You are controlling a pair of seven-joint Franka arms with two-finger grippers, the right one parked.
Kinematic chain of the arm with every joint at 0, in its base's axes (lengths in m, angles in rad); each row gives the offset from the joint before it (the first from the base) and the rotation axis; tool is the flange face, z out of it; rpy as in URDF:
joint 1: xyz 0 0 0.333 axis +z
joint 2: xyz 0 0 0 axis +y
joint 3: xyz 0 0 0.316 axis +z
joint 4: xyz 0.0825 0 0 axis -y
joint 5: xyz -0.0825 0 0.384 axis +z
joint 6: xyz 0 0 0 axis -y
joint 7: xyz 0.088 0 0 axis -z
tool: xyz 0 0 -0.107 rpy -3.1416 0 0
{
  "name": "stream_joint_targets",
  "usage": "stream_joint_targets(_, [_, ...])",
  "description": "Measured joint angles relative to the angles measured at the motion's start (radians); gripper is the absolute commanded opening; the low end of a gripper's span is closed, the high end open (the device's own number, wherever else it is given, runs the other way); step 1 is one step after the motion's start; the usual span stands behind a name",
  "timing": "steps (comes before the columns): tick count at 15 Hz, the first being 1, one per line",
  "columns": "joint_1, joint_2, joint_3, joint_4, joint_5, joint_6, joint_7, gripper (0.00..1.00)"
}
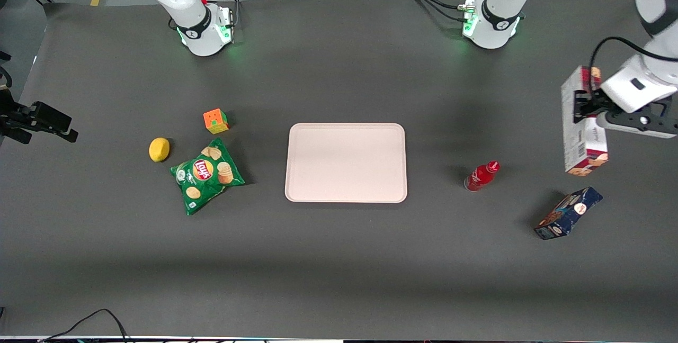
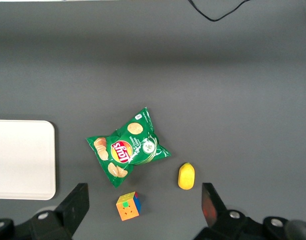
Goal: Place red cookie box on tray
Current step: 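Carry the held cookie box past the red bottle toward the pink tray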
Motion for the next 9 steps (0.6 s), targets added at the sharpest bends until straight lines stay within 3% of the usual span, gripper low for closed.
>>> stream_joint_targets(6, [-0.091, 0.188, -0.220, 0.271, -0.017, -0.052, -0.489, 0.09])
stream_joint_targets(9, [-0.132, 0.331, -0.267, 0.358, -0.016, -0.043, -0.608, 0.09])
